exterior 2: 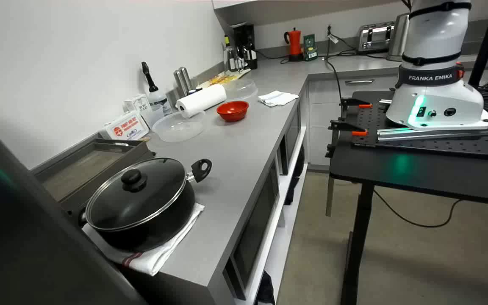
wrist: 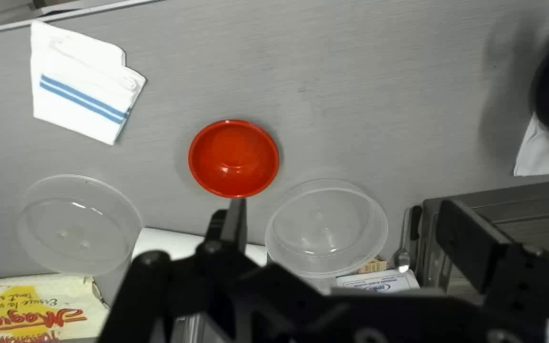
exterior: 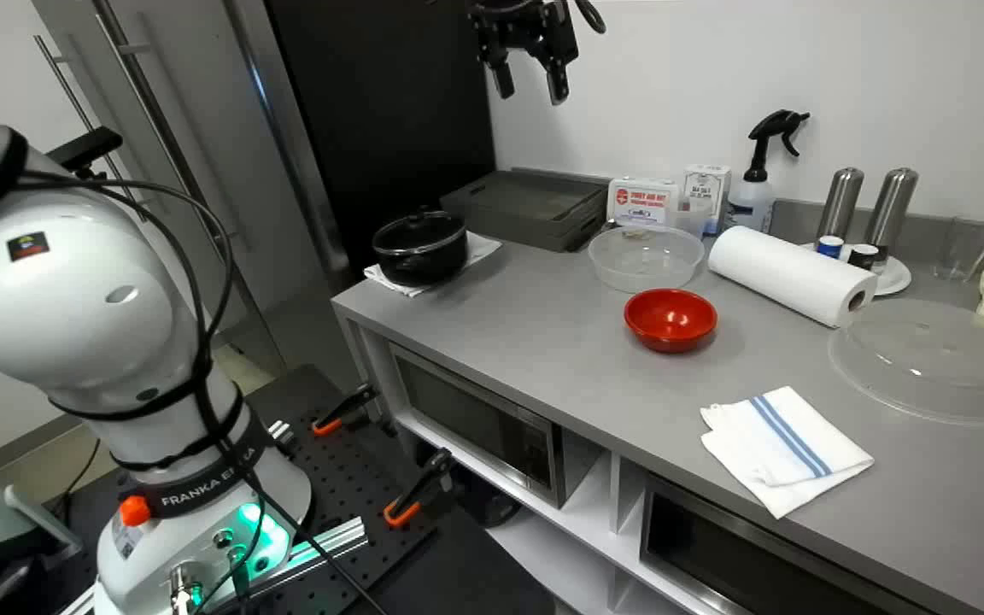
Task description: Move the red bowl to the left
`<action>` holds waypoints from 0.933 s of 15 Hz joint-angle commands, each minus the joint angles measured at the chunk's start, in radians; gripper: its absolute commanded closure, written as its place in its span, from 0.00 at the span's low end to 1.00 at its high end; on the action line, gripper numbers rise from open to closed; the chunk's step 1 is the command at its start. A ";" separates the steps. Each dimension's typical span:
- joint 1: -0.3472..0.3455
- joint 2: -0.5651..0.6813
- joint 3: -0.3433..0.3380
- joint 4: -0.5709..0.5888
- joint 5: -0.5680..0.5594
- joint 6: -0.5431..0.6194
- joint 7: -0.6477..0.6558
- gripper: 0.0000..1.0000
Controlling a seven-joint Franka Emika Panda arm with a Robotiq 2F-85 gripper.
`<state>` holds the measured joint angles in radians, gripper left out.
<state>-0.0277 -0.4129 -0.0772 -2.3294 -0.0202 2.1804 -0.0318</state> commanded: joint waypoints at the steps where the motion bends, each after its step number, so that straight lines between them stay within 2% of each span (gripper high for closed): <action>1: -0.008 0.000 0.007 0.002 0.004 -0.002 -0.003 0.00; 3: -0.010 0.010 0.007 0.005 0.001 0.003 -0.002 0.00; 7: -0.021 0.112 0.010 0.029 -0.030 0.030 0.005 0.00; 14: -0.040 0.387 0.019 0.103 -0.139 0.195 0.056 0.00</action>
<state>-0.0549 -0.1517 -0.0736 -2.2928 -0.0963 2.3074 -0.0174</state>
